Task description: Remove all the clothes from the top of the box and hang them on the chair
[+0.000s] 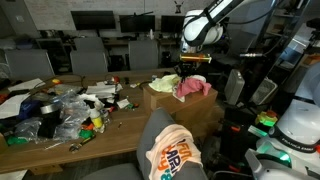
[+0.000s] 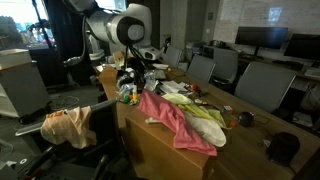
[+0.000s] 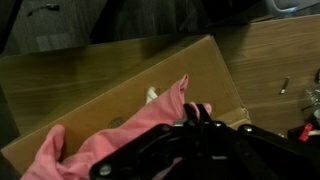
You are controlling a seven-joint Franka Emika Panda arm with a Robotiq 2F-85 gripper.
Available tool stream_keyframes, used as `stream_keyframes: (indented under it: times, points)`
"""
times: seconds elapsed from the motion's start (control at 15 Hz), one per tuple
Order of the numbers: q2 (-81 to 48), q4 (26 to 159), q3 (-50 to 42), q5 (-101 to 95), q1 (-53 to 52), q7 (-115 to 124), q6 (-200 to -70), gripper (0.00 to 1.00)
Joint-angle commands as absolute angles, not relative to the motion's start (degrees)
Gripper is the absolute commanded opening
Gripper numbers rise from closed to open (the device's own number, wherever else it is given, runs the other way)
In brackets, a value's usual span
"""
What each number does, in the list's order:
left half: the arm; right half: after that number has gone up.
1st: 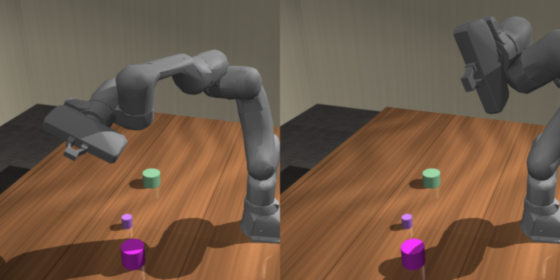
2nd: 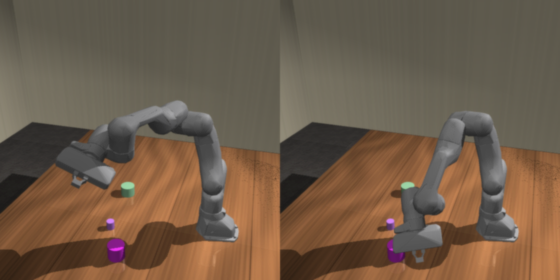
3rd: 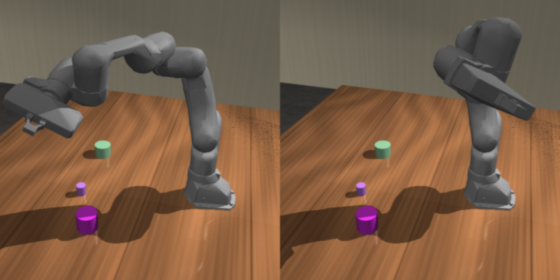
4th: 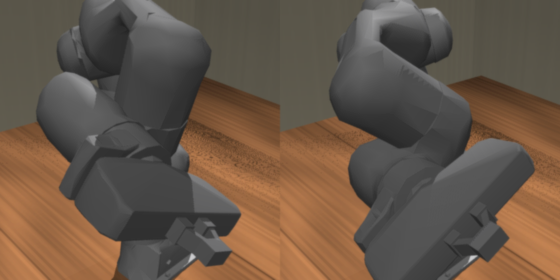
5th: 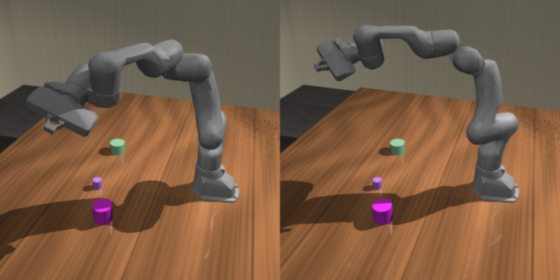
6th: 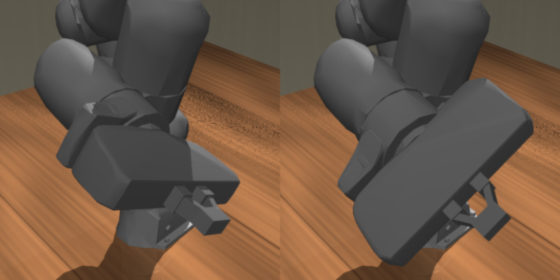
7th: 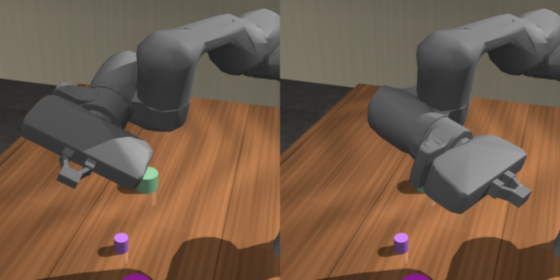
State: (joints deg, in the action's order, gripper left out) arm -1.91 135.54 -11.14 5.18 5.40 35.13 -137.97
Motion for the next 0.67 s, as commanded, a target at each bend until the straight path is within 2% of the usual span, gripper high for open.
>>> stream_keyframes:
  times: [0.0,0.6]
  points:
    - [11.6,141.3,-8.5,-0.1,5.5,38.5,-135.3,0.01]
    - [31.4,144.2,0.0,0.2,7.3,37.9,-127.5,0.01]
